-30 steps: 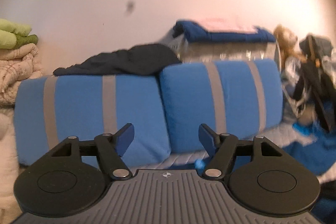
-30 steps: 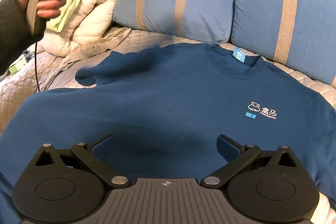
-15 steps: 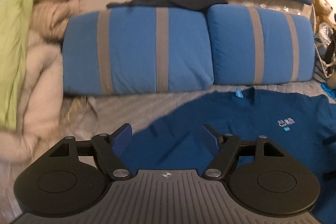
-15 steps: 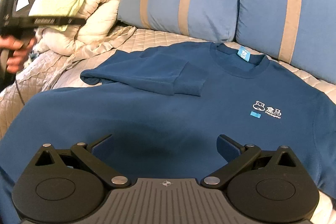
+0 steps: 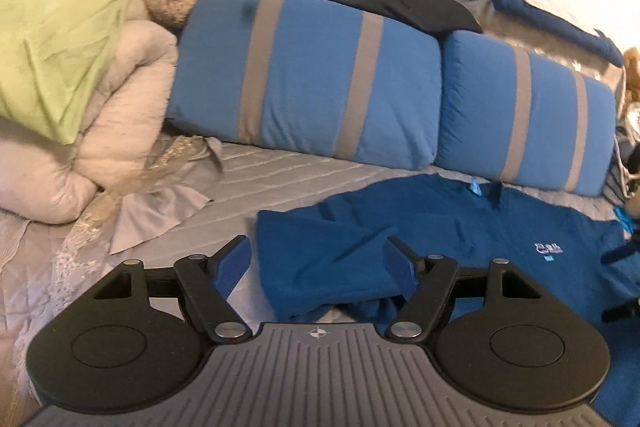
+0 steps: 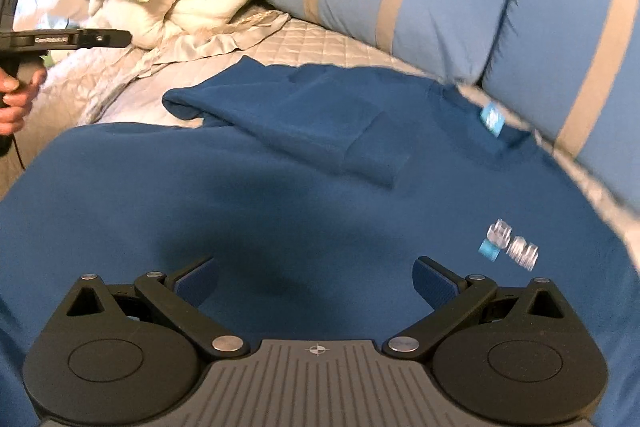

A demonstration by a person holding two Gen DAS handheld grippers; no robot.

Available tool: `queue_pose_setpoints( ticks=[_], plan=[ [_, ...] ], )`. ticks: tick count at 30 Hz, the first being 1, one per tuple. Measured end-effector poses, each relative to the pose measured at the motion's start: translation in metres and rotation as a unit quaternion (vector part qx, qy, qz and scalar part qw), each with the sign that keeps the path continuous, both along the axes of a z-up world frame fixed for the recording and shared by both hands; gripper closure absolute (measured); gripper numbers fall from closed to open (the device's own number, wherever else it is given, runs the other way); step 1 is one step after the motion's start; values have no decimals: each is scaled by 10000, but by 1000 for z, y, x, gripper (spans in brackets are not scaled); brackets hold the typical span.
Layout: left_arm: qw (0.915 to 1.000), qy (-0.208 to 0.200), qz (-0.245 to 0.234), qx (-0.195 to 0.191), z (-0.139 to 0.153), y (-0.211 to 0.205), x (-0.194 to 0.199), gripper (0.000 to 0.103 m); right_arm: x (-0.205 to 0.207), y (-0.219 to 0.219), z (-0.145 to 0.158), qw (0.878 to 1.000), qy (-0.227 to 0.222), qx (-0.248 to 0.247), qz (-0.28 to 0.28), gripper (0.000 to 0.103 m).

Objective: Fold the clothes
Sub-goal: 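Move the right tool to the shirt side edge and close on it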

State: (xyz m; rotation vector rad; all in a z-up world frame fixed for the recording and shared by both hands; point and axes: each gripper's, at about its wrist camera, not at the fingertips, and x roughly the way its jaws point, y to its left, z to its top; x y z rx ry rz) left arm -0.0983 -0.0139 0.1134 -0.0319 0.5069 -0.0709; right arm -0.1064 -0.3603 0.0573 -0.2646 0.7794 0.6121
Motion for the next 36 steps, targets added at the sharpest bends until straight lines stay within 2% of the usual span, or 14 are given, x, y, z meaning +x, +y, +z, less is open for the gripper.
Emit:
queue_pose_setpoints(
  ticks=[3, 7, 16, 23, 30, 35, 36],
  plan=[
    [10000, -21, 57, -62, -1, 6, -1, 31, 14, 1, 9, 9994, -293, -190, 61, 0],
    [9998, 20, 67, -163, -6, 6, 7, 31, 29, -2, 15, 9970, -680, -345, -128, 1],
    [9998, 158, -109, -98, -7, -10, 34, 31, 42, -8, 12, 9878, -763, -670, -1181, 1],
    [9997, 193, -173, -28, -1, -20, 49, 31, 51, -22, 13, 9819, -668, -557, -1682, 1],
    [9995, 154, -237, 127, 3, -30, 57, 31, 57, -19, 16, 9852, -800, -529, -1418, 1],
    [9992, 218, -244, 208, -1, -31, 61, 31, 62, -5, 13, 9910, -961, -512, -782, 1],
    [9992, 223, -250, 200, -1, -30, 61, 31, 64, -2, 11, 9918, -973, -524, -640, 6]
  ],
)
